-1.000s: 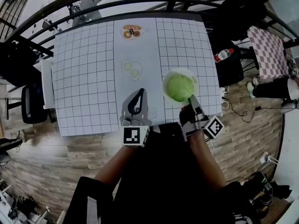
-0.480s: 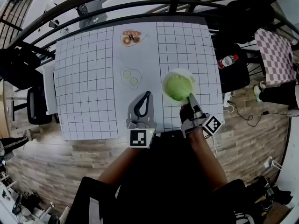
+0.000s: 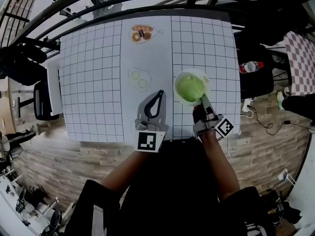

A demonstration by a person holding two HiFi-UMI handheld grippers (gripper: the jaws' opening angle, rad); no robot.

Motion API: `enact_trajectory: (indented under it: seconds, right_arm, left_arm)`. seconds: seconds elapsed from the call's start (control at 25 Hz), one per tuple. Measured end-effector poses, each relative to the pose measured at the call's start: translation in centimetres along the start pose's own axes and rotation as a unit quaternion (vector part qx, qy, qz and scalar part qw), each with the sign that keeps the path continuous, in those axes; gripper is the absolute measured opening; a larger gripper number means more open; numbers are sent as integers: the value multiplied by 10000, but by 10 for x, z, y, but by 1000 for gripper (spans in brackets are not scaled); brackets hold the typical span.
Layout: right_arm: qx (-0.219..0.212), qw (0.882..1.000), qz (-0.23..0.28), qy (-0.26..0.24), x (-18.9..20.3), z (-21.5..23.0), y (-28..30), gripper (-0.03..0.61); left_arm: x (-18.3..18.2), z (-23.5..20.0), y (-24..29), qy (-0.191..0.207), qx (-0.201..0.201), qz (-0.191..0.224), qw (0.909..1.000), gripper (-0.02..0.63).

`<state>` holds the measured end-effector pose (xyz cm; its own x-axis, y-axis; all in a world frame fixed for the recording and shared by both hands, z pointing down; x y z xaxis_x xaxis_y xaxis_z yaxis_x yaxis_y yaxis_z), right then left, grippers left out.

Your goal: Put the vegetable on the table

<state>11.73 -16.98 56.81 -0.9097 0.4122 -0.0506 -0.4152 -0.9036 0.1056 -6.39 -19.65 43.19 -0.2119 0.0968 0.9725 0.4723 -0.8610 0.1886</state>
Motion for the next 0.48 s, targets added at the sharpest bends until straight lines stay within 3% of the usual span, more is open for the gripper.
enact_trajectory:
  seconds: [0.28, 0.48]
  right_arm:
    - [15, 9995, -167, -278, -23, 35, 16, 9]
    - [110, 9996, -242, -119, -27, 66, 24, 9]
  left_arm:
    - [2, 2, 19, 85, -20, -86, 9999, 8]
    - [7, -5, 30, 113, -150, -190, 9996, 8]
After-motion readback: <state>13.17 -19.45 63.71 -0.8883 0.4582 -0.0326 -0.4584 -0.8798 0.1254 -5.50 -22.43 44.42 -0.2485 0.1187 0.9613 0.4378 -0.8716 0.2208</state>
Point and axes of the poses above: the fingertips, and each gripper's own axes: y forward along the fingers, z to its right, x out of its underside, the point moved 1 cm from there along -y, backward along the fingers, and after that the axes turned 12 degrees about y, right-handed, at the moved point
